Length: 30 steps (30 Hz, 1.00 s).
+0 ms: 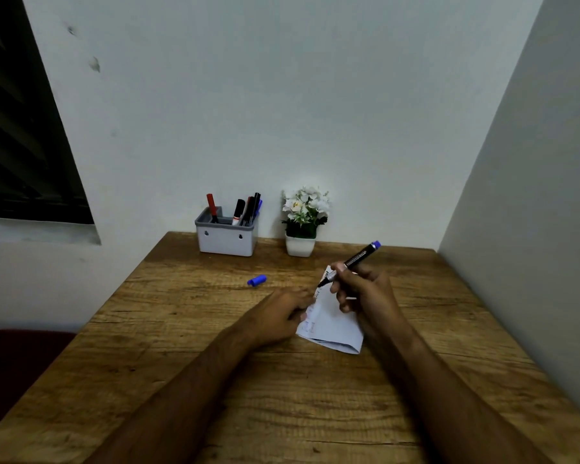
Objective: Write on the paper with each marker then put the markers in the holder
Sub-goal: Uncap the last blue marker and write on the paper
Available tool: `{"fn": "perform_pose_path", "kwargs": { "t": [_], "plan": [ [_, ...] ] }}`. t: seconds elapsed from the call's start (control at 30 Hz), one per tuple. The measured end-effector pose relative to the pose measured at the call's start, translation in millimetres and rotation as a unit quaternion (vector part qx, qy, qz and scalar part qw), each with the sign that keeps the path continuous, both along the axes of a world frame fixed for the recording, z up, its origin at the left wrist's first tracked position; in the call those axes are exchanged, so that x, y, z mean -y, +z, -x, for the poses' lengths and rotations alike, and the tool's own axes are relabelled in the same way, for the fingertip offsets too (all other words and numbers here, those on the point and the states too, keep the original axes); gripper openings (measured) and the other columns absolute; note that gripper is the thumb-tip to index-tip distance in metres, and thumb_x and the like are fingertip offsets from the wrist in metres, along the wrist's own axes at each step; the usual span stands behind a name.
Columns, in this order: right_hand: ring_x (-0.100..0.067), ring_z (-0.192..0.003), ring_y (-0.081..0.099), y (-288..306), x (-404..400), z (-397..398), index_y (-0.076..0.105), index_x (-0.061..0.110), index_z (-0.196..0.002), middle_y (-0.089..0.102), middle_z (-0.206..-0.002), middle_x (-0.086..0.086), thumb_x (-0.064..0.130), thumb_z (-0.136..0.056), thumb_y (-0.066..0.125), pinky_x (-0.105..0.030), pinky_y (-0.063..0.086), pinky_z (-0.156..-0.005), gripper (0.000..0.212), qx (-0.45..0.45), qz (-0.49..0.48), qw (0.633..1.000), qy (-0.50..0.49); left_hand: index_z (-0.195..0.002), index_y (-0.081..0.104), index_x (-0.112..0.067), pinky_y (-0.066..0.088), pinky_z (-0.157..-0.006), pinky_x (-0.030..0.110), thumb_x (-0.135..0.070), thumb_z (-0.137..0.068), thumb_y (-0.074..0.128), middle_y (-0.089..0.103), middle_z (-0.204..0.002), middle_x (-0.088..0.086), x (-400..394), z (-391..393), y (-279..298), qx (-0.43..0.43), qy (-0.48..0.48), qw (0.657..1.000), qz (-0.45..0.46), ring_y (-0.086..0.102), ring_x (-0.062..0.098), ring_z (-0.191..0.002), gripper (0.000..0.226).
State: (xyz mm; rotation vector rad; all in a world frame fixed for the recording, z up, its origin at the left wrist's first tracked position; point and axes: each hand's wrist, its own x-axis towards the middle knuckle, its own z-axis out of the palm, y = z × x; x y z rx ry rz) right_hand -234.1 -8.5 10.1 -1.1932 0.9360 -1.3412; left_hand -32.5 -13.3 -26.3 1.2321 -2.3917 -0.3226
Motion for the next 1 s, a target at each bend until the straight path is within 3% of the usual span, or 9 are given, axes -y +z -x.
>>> {"fn": "perform_pose_path", "kwargs": {
  "t": [0.1,0.2,0.3,0.47,0.63,0.7,0.83,1.0],
  "plan": [
    [-0.022,-0.052,0.054,-3.1,-9.3,3.6,0.071,-0.010,-0.099,0.069,-0.080,-0.026,0.014,-0.096,0.072,-0.029,0.043,-0.048,0.024,-0.059,0.036,0.997,0.029,-0.143,0.053,-0.015,0.025,-0.116,0.021,-0.008,-0.095,0.055,0.043,-0.154,-0.002,4.2,-3.3,-2.7,-0.001,-0.014,1.000,0.003,0.037,0.010,-0.141,0.049],
    [-0.029,-0.055,0.056,-5.1,-14.1,6.0,0.074,-0.002,-0.088,0.069,-0.074,-0.025,0.003,-0.093,0.072,-0.031,0.046,-0.049,0.007,-0.112,0.034,0.992,0.050,-0.144,0.051,-0.018,0.023,-0.115,0.018,-0.009,-0.096,0.054,0.043,-0.154,-0.003,7.0,-5.6,-8.8,-0.003,-0.018,1.000,-0.004,0.035,0.009,-0.143,0.049],
    [-0.028,-0.059,0.062,-10.2,-15.3,7.3,0.079,0.007,-0.090,0.072,-0.075,-0.023,0.000,-0.091,0.071,-0.032,0.051,-0.051,0.011,-0.163,0.025,0.984,0.070,-0.142,0.054,-0.020,0.032,-0.117,0.028,-0.013,-0.096,0.055,0.048,-0.150,-0.004,7.9,-8.0,-11.3,-0.025,-0.010,0.999,-0.016,0.040,0.008,-0.140,0.047],
    [-0.022,-0.069,0.068,-15.5,-14.0,6.4,0.081,0.010,-0.093,0.077,-0.086,-0.013,0.003,-0.088,0.076,-0.029,0.054,-0.057,0.010,-0.208,0.019,0.976,0.064,-0.140,0.056,-0.019,0.024,-0.108,0.003,-0.008,-0.094,0.057,0.050,-0.147,-0.005,8.8,-8.2,-12.9,-0.051,0.000,0.998,-0.029,0.039,0.002,-0.137,0.047],
    [-0.013,-0.089,0.073,-18.9,-8.8,0.0,0.079,0.015,-0.087,0.078,-0.090,0.000,0.003,-0.087,0.072,-0.025,0.056,-0.073,0.014,-0.296,0.084,0.951,0.033,-0.140,0.056,-0.024,0.037,-0.115,0.035,-0.012,-0.091,0.056,0.052,-0.146,-0.008,13.3,-9.3,-18.9,-0.045,0.003,0.998,-0.033,0.041,0.005,-0.139,0.050],
    [-0.017,-0.087,0.073,-22.9,-8.3,-0.9,0.078,0.014,-0.084,0.078,-0.087,-0.002,0.000,-0.087,0.068,-0.030,0.058,-0.073,0.017,-0.297,0.104,0.949,0.028,-0.142,0.053,-0.026,0.037,-0.115,0.037,-0.015,-0.091,0.055,0.051,-0.148,-0.010,14.1,-10.7,-20.8,-0.042,0.005,0.999,-0.033,0.040,0.004,-0.140,0.053],
    [-0.008,-0.088,0.074,-27.6,-8.7,0.2,0.081,0.015,-0.091,0.079,-0.090,0.001,0.001,-0.088,0.071,-0.021,0.055,-0.073,0.017,-0.288,0.110,0.951,0.012,-0.143,0.053,-0.024,0.032,-0.118,0.032,-0.011,-0.091,0.055,0.050,-0.149,-0.007,14.1,-9.1,-20.1,-0.043,0.006,0.999,-0.027,0.039,0.007,-0.141,0.053],
    [-0.015,-0.086,0.075,-31.7,-6.4,-1.3,0.080,0.014,-0.085,0.079,-0.087,0.001,0.008,-0.088,0.071,-0.041,0.062,-0.081,0.011,-0.334,0.133,0.933,0.012,-0.143,0.052,-0.023,0.031,-0.119,0.032,-0.009,-0.091,0.055,0.049,-0.149,-0.008,16.9,-8.5,-22.6,-0.046,0.003,0.999,-0.028,0.037,0.006,-0.141,0.054]
  ]
}}
